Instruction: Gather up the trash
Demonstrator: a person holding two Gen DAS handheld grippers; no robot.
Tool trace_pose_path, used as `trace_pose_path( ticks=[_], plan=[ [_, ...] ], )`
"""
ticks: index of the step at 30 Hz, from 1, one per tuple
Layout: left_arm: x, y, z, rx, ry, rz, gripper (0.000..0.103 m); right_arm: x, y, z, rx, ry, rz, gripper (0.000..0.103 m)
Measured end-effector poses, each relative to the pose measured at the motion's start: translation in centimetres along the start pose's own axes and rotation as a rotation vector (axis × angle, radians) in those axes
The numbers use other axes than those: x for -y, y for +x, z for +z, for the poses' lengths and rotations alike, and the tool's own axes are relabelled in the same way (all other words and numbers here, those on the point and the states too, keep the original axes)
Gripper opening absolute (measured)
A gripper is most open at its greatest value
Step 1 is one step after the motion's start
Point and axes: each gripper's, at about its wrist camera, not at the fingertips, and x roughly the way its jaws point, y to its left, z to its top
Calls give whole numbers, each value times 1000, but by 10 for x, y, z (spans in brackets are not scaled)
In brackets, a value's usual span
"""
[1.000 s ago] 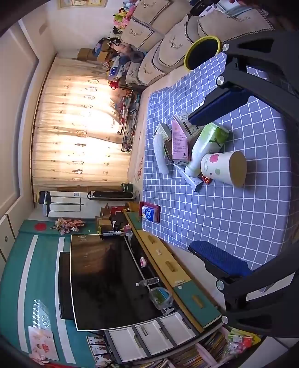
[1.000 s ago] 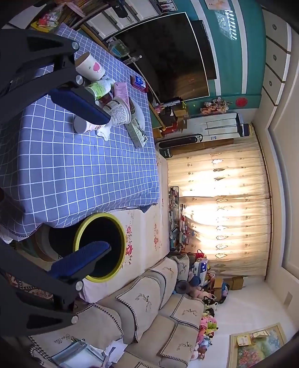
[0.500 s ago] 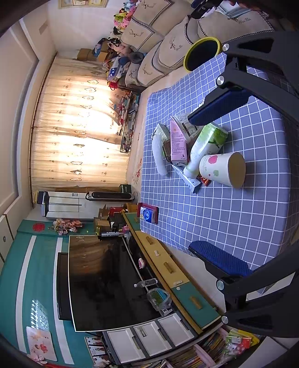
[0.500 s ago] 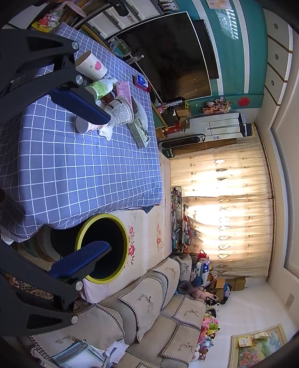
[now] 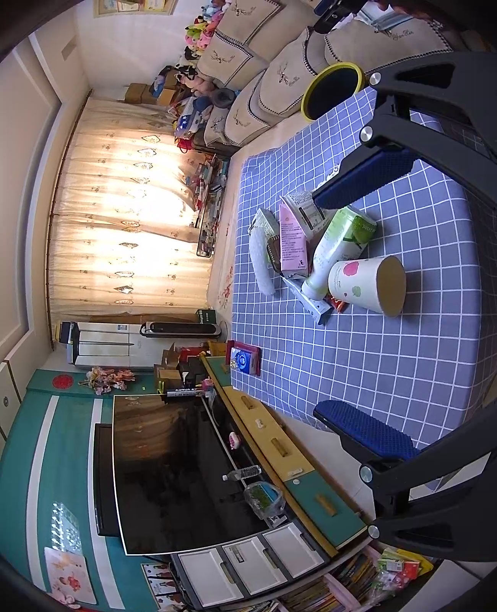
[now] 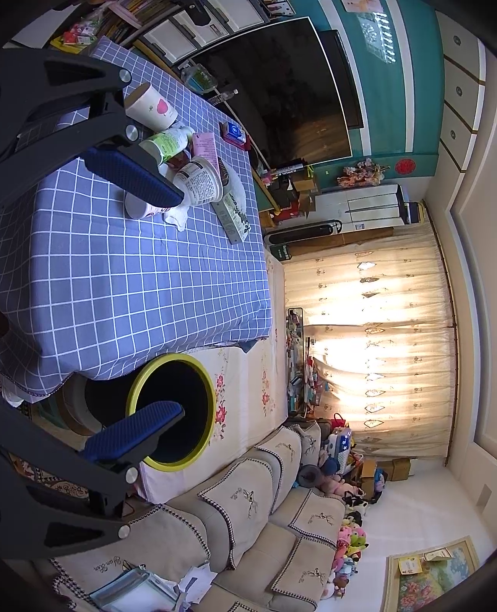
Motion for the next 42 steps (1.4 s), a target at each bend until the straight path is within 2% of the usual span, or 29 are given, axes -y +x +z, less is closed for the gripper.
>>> trace_pose_path(
  ticks=[42],
  plan=[
    [3,5,-2,-26,7,-13,99,1,8,-3,-25,4,-5,97]
  ],
)
